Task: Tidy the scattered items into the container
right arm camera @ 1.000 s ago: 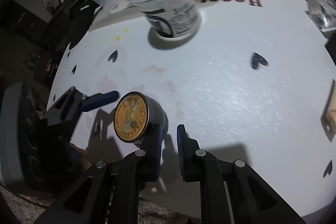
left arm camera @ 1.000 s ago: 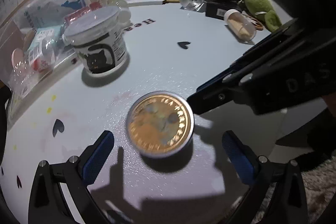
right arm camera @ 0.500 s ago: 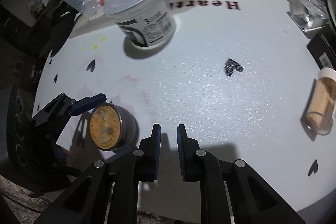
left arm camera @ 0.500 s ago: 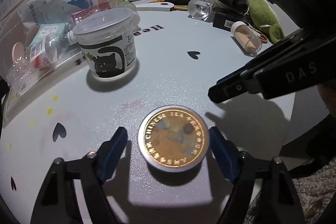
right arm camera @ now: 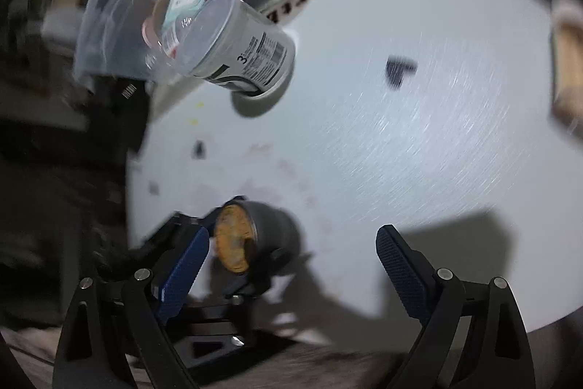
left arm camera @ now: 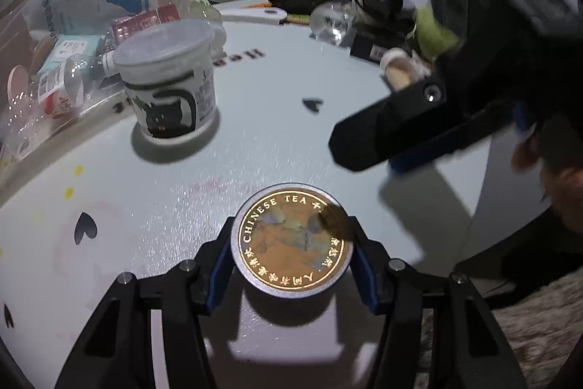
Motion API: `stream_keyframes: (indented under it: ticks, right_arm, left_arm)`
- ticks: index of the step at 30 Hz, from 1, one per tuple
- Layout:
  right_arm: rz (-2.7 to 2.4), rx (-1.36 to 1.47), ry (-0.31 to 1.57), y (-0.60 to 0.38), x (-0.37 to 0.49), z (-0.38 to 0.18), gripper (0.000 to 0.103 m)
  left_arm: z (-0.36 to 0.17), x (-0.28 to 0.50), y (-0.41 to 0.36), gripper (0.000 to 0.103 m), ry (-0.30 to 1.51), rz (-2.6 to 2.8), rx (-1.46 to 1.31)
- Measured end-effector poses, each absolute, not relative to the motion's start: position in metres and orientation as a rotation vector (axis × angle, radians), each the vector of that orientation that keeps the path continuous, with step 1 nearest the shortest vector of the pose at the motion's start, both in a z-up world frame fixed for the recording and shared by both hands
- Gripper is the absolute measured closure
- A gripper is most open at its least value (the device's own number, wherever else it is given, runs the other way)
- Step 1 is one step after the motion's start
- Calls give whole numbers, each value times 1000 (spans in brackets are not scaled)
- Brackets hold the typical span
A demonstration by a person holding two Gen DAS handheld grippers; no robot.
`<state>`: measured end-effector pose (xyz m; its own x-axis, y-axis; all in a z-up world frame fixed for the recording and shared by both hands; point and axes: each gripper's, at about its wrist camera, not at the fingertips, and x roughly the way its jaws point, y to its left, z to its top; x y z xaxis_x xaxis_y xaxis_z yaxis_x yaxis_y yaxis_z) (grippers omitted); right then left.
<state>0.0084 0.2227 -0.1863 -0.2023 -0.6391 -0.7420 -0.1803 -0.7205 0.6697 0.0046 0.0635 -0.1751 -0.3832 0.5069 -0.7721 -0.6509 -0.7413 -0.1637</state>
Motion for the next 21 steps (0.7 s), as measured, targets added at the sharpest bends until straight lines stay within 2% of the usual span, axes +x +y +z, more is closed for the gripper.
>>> stream_keyframes:
  ticks: [3,6,9,10,11,13,21]
  right_arm:
    - [-1865,1671,-1169,228,11,-194,10]
    - [-1773,1592,-1284,228,11,-196,13]
    - [-1712,1527,-1305,222,7,-189,27]
    - [-1698,1502,-1298,219,6,-184,36]
    - [-1694,1495,-1282,219,4,-180,49]
    - [-1688,1485,-1253,217,1,-172,58]
    - [-1712,1444,-1238,207,-10,-144,58]
  left_arm:
    - [-160,1,60,47,138,2143,-1095]
    - [-143,-3,57,47,74,2131,-1064]
    - [-127,-4,55,47,32,2106,-1032]
    - [-123,-4,55,47,32,2102,-1022]
    - [-119,-3,55,47,39,2098,-1011]
    - [-114,-3,57,47,59,2092,-1003]
    - [-91,-7,53,44,60,2125,-954]
